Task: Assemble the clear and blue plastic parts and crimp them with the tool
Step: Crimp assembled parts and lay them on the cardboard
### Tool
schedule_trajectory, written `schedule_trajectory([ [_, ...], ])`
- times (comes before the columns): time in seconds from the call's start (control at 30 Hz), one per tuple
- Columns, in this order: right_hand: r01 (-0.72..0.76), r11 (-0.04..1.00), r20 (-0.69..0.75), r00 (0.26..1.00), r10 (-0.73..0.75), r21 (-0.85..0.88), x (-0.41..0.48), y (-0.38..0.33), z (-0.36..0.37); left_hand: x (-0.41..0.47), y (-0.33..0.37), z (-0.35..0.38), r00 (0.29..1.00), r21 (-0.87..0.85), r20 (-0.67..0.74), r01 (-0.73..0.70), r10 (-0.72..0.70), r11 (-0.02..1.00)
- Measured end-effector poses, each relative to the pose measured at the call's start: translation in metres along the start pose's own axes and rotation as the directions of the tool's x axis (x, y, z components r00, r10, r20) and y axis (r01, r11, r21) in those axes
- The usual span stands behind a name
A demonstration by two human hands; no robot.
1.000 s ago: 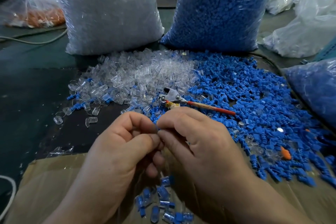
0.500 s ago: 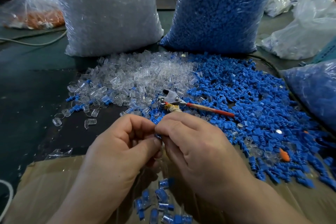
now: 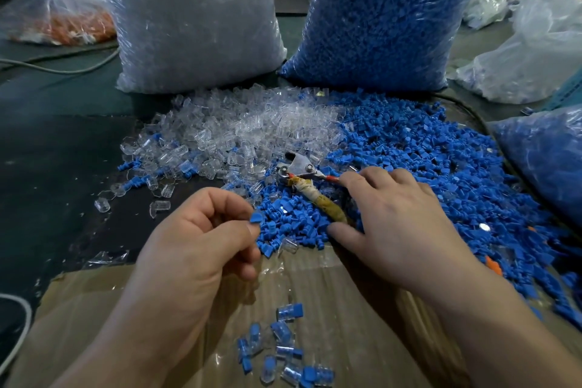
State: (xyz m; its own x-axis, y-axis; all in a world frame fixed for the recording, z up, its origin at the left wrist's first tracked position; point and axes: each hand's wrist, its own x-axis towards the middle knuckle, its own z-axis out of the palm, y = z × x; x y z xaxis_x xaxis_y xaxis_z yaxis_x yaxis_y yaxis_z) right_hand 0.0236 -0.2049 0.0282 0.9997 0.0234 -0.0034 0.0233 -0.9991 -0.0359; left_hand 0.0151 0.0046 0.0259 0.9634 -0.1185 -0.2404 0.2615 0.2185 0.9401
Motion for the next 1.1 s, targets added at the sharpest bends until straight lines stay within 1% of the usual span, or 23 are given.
schedule_trajectory([
  [0.13, 0.006, 1.0, -0.005, 1.0, -0.006, 0.02, 0.004, -0.003, 0.001, 0.0, -0.001, 0.001, 1.0, 0.032, 0.0, 0.013, -0.013, 0.999],
  [0.2, -0.016, 0.998, -0.054, 0.998, 0.019, 0.053, 0.007, -0.006, 0.0, 0.002, -0.002, 0.0, 1.0, 0.057, -0.014, -0.008, 0.008, 0.998],
  [0.3, -0.023, 0.992, -0.165, 0.985, 0.044, 0.127, 0.01, -0.003, 0.0, 0.006, -0.004, -0.003, 1.0, 0.093, -0.025, -0.016, 0.018, 0.996],
  [0.37, 0.005, 0.969, -0.24, 0.969, 0.056, 0.246, 0.008, 0.0, -0.002, 0.008, -0.004, -0.005, 0.999, 0.108, -0.04, -0.018, 0.022, 0.994],
  [0.47, 0.073, 0.884, -0.353, 0.93, 0.107, 0.461, 0.001, 0.001, -0.008, 0.006, -0.003, -0.004, 0.998, 0.098, -0.049, -0.026, 0.031, 0.995],
  [0.53, 0.108, 0.847, -0.372, 0.921, 0.111, 0.52, -0.002, 0.0, -0.009, 0.006, -0.004, -0.004, 0.997, 0.101, -0.061, -0.042, 0.048, 0.994],
  [0.6, 0.12, 0.847, -0.343, 0.936, 0.078, 0.519, -0.003, 0.0, -0.009, 0.008, -0.006, -0.004, 0.993, 0.165, -0.075, -0.077, 0.09, 0.983],
  [0.67, 0.134, 0.876, -0.322, 0.946, 0.026, 0.463, -0.004, 0.001, -0.008, 0.008, -0.007, -0.005, 0.991, 0.207, -0.072, -0.093, 0.11, 0.974],
  [0.73, 0.163, 0.902, -0.338, 0.941, -0.021, 0.4, -0.004, 0.002, -0.005, 0.009, -0.006, -0.006, 0.99, 0.219, -0.074, -0.102, 0.121, 0.97],
  [0.8, 0.188, 0.889, -0.363, 0.931, -0.027, 0.417, -0.003, 0.002, -0.003, 0.011, -0.006, -0.007, 0.989, 0.229, -0.073, -0.111, 0.13, 0.967],
  [0.83, 0.2, 0.861, -0.383, 0.924, -0.007, 0.467, -0.003, 0.002, -0.003, 0.011, -0.006, -0.007, 0.988, 0.231, -0.07, -0.115, 0.134, 0.966],
  [0.87, 0.214, 0.806, -0.399, 0.916, 0.031, 0.553, -0.003, 0.003, -0.003, 0.011, -0.006, -0.007, 0.988, 0.23, -0.072, -0.116, 0.136, 0.966],
  [0.9, 0.226, 0.715, -0.401, 0.912, 0.083, 0.662, -0.003, 0.004, -0.003, 0.011, -0.006, -0.007, 0.988, 0.229, -0.075, -0.117, 0.137, 0.966],
  [0.97, 0.241, 0.487, -0.357, 0.92, 0.16, 0.84, -0.002, 0.006, -0.006, 0.01, -0.007, -0.007, 0.988, 0.226, -0.082, -0.107, 0.128, 0.968],
  [1.03, 0.229, 0.328, -0.284, 0.95, 0.132, 0.917, 0.0, 0.008, -0.007, 0.01, -0.008, -0.007, 0.989, 0.235, -0.084, -0.095, 0.118, 0.967],
  [1.1, 0.193, 0.215, -0.218, 0.971, 0.1, 0.957, 0.003, 0.007, -0.006, 0.01, -0.01, -0.006, 0.989, 0.268, -0.082, -0.098, 0.125, 0.958],
])
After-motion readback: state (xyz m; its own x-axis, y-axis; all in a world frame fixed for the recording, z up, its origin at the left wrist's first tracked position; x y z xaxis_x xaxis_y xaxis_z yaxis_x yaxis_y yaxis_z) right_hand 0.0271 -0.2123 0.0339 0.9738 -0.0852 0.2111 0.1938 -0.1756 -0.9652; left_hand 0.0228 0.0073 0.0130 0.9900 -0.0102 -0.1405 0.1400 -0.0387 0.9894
